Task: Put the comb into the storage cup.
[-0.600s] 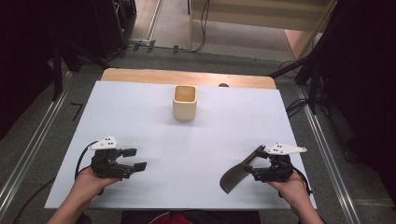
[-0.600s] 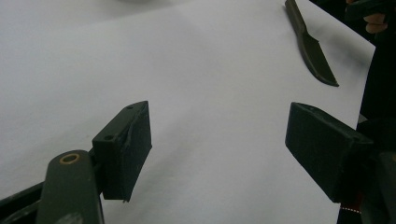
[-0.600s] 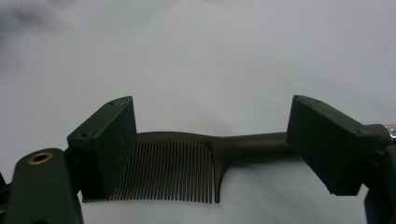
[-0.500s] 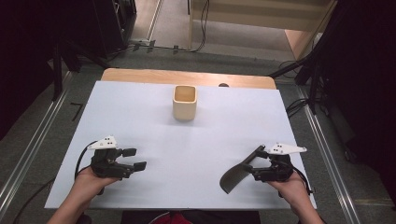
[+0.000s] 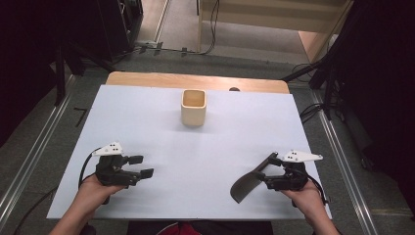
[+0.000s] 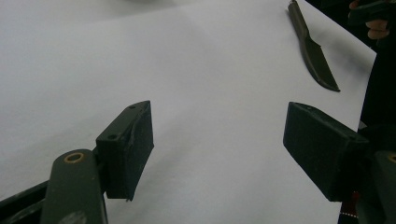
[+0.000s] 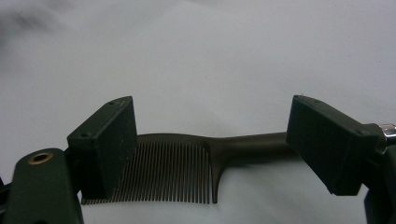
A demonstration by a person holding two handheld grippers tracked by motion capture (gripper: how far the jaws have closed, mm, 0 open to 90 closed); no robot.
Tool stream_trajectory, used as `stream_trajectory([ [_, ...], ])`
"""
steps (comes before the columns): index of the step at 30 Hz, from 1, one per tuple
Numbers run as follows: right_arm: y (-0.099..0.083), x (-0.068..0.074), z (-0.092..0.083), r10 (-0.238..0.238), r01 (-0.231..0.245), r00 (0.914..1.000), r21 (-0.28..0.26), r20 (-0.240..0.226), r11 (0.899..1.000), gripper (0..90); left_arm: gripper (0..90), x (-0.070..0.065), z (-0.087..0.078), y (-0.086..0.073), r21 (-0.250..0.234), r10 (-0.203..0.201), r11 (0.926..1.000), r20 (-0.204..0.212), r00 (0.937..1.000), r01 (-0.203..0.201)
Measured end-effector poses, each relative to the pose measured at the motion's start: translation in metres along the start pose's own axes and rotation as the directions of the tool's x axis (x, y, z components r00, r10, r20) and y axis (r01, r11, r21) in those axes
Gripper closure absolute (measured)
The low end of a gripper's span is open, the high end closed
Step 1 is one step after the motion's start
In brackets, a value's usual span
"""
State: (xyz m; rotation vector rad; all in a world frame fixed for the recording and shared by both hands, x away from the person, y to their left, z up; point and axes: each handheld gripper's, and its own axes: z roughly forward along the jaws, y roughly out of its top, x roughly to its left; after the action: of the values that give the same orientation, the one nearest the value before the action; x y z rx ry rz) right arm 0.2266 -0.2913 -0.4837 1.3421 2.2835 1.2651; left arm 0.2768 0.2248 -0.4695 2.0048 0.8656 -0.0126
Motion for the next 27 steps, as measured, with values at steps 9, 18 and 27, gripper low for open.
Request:
stream_trajectory([
  [9,-0.0001,-0.0005,0.0006,0.003,-0.003,1.0000,0.002,-0.001,1.000,14.8,26.3,-0.0002,0.0008,-0.0003,0.011,0.013,0.9999,-0.002,0.9999,-0.013],
  [18,0.0003,-0.0007,0.0024,0.013,-0.013,0.9999,0.000,-0.004,1.000,14.8,26.3,0.0003,-0.0006,-0.0014,0.018,0.016,0.9997,-0.009,0.9998,-0.016],
  [27,0.0045,-0.0013,0.0005,0.023,-0.023,0.9997,-0.023,0.005,0.999,14.8,27.3,0.0003,-0.0020,-0.0014,0.011,0.033,0.9994,-0.011,0.9994,-0.033],
])
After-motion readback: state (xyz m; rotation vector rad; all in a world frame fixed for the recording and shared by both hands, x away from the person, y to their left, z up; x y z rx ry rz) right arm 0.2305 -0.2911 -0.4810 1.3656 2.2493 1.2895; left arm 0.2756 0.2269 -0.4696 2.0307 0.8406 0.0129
